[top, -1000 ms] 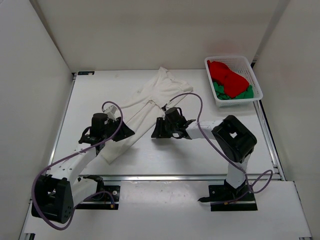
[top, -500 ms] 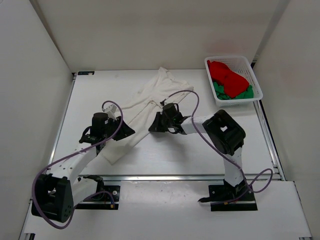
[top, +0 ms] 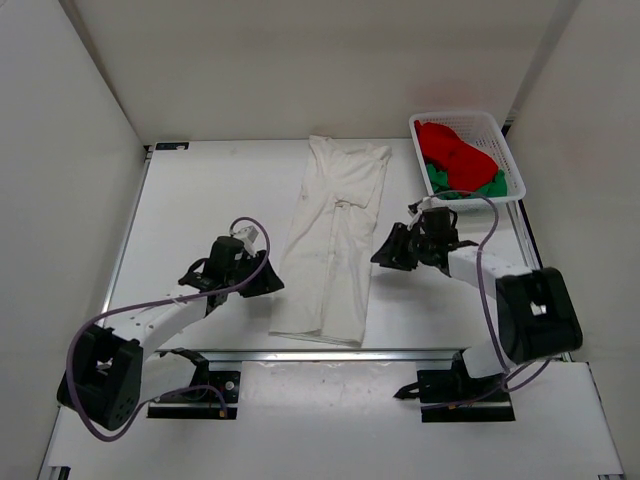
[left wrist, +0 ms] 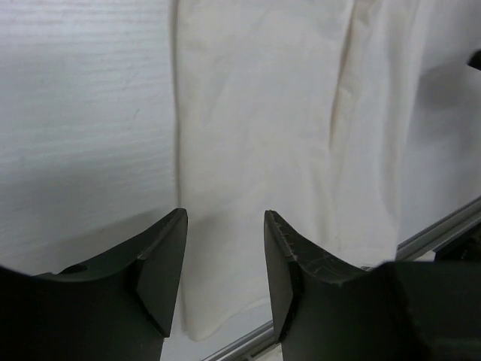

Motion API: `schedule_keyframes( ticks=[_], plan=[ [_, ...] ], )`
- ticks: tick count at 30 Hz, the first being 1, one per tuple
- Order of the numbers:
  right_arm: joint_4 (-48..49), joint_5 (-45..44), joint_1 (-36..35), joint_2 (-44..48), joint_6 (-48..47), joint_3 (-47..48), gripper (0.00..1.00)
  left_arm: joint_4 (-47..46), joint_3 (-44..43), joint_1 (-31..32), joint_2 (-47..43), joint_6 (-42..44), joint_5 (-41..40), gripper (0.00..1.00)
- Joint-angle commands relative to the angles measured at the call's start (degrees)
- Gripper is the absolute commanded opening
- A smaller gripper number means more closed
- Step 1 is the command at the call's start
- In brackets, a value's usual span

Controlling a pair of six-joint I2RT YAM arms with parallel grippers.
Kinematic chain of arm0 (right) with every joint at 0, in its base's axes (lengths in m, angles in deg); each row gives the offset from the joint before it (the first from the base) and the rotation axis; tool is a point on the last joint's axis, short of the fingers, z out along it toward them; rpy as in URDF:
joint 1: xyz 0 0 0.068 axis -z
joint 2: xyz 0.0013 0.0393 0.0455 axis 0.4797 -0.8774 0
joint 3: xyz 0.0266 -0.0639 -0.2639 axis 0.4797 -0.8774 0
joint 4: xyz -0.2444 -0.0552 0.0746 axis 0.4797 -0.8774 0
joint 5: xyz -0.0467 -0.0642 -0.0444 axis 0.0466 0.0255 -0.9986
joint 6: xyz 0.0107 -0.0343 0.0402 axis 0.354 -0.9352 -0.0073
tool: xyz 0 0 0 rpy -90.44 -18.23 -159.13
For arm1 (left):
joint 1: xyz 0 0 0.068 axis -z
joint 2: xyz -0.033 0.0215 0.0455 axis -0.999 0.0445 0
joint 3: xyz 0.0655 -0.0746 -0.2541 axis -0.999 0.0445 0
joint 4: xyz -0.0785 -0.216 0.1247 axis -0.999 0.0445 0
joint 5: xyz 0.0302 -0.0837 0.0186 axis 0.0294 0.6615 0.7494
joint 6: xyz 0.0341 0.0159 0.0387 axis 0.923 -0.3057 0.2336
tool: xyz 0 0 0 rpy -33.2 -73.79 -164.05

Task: Fold and stack the t-shirts
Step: Rotate the tshirt 70 degrees, then grab the bottom of the folded rectangular tshirt with both arms

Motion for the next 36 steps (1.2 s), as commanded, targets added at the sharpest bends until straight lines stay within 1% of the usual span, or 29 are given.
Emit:
schedule_keyframes(
  ticks=[1,3,4,5,6,7,10,12,15,17,21,24,26,28,30,31,32,34,35,36],
  plan=[
    [-2.5,-0.3,-2.5,8.3,-1.2,-5.9,0.36,3.3,2.8,0.4,-1.8,2.2,-3.8,0.56],
    [-3.7,-0.1,-5.1,12.7,-0.8,-10.9,0.37,4.6,4.6,1.5,-1.4,2.5,-2.9,0.57],
    [-4.2,-0.2,-6.5,13.9,0.2,-12.0,0.36,6.1,4.8,1.9,-1.5,2.8,-3.0,0.57],
    [-5.3,-1.2,-9.2,16.2,0.6,-14.1,0.36,7.2,5.3,2.4,-1.9,3.3,-3.1,0.56],
    [-7.0,-2.8,-11.8,18.1,1.6,-15.6,0.37,8.9,6.0,2.9,-2.9,3.4,-3.4,0.56],
    [-8.8,-4.4,-13.0,20.0,1.9,-16.2,0.37,9.4,6.7,3.2,-3.7,3.2,-3.8,0.56],
    [-9.5,-5.3,-18.3,25.3,7.0,-20.8,0.39,10.4,8.9,3.2,-8.2,2.2,-3.8,0.57],
    [-8.9,-5.3,-22.3,26.9,10.0,-22.3,0.41,10.5,9.4,4.0,-7.9,1.7,-2.9,0.58],
    [-7.1,-5.0,-25.5,27.4,12.8,-23.4,0.41,11.8,9.3,6.1,-6.0,1.5,-2.2,0.57],
    [-6.0,-4.9,-26.4,26.5,13.7,-23.7,0.42,12.6,9.7,7.3,-5.9,1.4,-0.9,0.56],
    [-3.9,-3.6,-27.8,25.7,14.7,-23.8,0.39,14.0,9.2,6.0,-7.3,1.3,0.4,0.56],
    [-1.9,-2.8,-27.4,25.1,15.8,-24.8,0.31,13.3,9.5,6.9,-7.3,1.2,0.6,0.57],
    [0.0,-1.4,-27.6,25.2,16.1,-25.3,0.29,12.9,9.8,6.9,-5.6,1.5,1.6,0.56],
    [1.0,-0.7,-27.5,24.5,16.3,-25.3,0.28,12.3,10.1,7.0,-5.7,1.3,2.8,0.51],
    [3.6,0.2,-28.0,23.7,17.3,-25.3,0.20,12.1,10.1,6.7,-6.0,1.0,3.3,0.44],
    [3.9,0.4,-28.1,23.5,17.2,-25.2,0.14,12.0,10.2,6.9,-6.4,0.9,4.1,0.35],
    [3.7,0.8,-28.3,23.2,17.2,-25.1,0.09,12.0,10.3,6.6,-6.9,0.8,4.2,0.30],
    [2.3,0.7,-29.2,23.2,17.1,-24.8,0.02,11.6,10.5,5.9,-8.4,0.4,6.3,0.10],
    [2.1,0.9,-29.7,23.9,17.5,-25.1,0.00,11.3,11.3,4.9,-9.3,0.3,9.4,0.08],
    [-0.3,0.8,-30.2,25.0,17.8,-25.0,0.01,11.9,11.8,3.9,-11.2,-0.1,11.2,0.03]
  ],
)
